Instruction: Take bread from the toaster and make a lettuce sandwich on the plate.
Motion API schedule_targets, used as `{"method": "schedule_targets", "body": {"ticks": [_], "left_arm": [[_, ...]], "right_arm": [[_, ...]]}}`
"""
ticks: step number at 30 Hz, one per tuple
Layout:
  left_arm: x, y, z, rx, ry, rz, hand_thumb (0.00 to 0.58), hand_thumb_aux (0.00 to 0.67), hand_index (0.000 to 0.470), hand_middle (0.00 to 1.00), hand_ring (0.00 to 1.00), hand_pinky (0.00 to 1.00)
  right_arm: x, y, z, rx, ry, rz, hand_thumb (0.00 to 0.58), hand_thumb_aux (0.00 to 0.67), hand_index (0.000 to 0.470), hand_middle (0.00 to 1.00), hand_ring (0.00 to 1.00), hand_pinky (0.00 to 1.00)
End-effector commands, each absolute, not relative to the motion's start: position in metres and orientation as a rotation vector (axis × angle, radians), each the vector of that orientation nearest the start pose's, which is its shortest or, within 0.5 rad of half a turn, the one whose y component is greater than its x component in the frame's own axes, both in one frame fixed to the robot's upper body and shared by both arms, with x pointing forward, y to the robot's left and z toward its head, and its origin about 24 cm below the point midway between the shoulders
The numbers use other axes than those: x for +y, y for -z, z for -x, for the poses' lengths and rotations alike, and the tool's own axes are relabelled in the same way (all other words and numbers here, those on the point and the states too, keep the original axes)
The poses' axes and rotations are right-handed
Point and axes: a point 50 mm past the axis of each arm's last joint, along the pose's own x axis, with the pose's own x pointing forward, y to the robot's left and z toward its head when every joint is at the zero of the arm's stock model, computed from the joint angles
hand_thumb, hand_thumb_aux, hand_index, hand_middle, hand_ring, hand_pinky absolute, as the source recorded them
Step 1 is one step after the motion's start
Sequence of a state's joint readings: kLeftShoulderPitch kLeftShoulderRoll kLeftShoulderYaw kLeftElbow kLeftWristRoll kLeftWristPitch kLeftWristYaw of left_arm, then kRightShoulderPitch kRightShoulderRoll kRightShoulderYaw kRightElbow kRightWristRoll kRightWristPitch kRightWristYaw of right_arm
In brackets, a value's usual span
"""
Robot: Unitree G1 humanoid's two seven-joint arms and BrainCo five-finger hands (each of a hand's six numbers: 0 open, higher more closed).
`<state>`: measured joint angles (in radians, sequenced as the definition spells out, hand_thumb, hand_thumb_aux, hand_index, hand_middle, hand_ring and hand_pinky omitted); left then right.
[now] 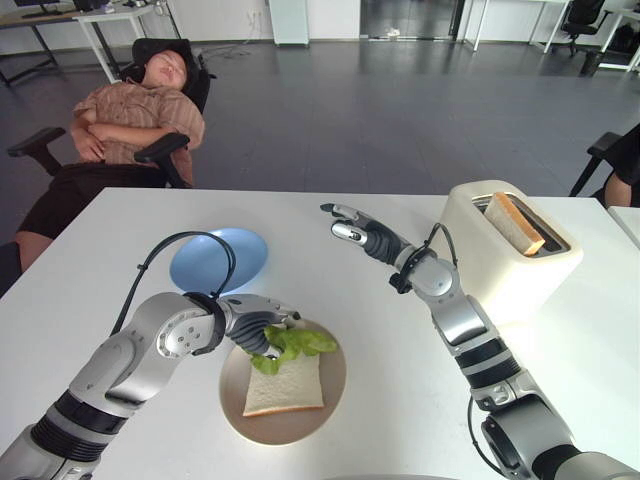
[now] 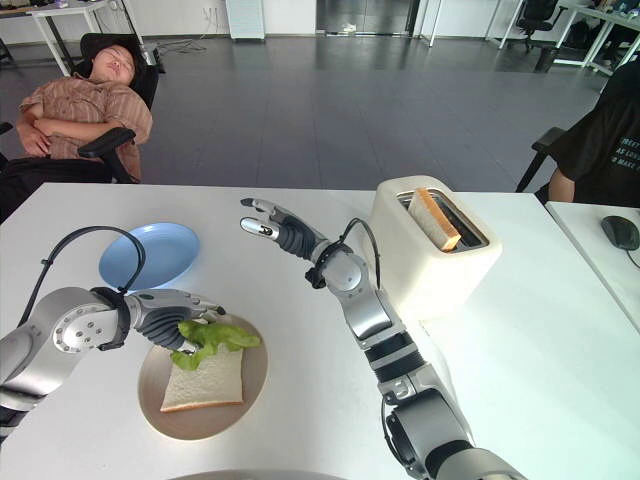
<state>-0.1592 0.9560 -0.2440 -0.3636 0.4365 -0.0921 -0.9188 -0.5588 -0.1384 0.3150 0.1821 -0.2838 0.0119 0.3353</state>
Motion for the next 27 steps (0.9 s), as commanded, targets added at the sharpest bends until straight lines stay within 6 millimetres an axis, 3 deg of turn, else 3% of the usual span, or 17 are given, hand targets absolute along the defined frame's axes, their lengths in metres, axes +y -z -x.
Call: {"method": "schedule_targets", "body": {"ticks": [1,10,15,16,17,18,19,24,25,27], "left_arm": [[0.188,-0.134,-0.233,0.116,1.124,-1.496,0.484,0.397,0.278,0.00,0.00,0.00],[0.191,-0.134,-0.229,0.144,1.181,-1.457,0.500,0.420,0.295,0.00,0.00,0.00],[0.195,-0.130,-0.223,0.193,1.207,-1.470,0.438,0.339,0.238,0.00,0.00,0.00],[0.197,-0.129,-0.222,0.206,1.208,-1.477,0.374,0.271,0.190,0.00,0.00,0.00],[0.198,-0.128,-0.221,0.218,1.211,-1.483,0.248,0.163,0.114,0.00,0.00,0.00],[0.199,-0.127,-0.221,0.225,1.212,-1.487,0.152,0.095,0.066,0.00,0.00,0.00],[0.200,-0.127,-0.220,0.229,1.212,-1.488,0.096,0.058,0.041,0.00,0.00,0.00],[0.202,-0.125,-0.221,0.241,1.188,-1.498,0.071,0.042,0.029,0.00,0.00,0.00],[0.202,-0.126,-0.223,0.228,1.169,-1.498,0.087,0.053,0.037,0.00,0.00,0.00],[0.199,-0.133,-0.231,0.154,1.103,-1.466,0.000,0.000,0.000,0.00,0.00,0.00]], "right_arm": [[-0.051,-0.135,-0.324,-0.295,-0.668,0.598,0.000,0.000,0.000,0.00,0.00,0.00],[-0.051,-0.136,-0.324,-0.300,-0.660,0.591,0.000,0.000,0.000,0.00,0.00,0.00],[-0.052,-0.137,-0.323,-0.303,-0.655,0.589,0.000,0.000,0.000,0.00,0.00,0.00],[-0.052,-0.137,-0.323,-0.303,-0.656,0.589,0.000,0.000,0.000,0.00,0.00,0.00],[-0.051,-0.137,-0.323,-0.304,-0.657,0.588,0.000,0.000,0.000,0.00,0.00,0.00],[-0.052,-0.137,-0.323,-0.305,-0.657,0.588,0.000,0.000,0.000,0.00,0.00,0.00],[-0.052,-0.137,-0.323,-0.305,-0.656,0.587,0.000,0.000,0.000,0.00,0.00,0.00],[-0.052,-0.137,-0.323,-0.306,-0.658,0.586,0.000,0.000,0.000,0.00,0.00,0.00],[-0.054,-0.139,-0.324,-0.312,-0.650,0.586,0.000,0.000,0.000,0.00,0.00,0.00],[-0.060,-0.150,-0.327,-0.356,-0.611,0.605,0.000,0.000,0.000,0.00,0.00,0.00]]}}
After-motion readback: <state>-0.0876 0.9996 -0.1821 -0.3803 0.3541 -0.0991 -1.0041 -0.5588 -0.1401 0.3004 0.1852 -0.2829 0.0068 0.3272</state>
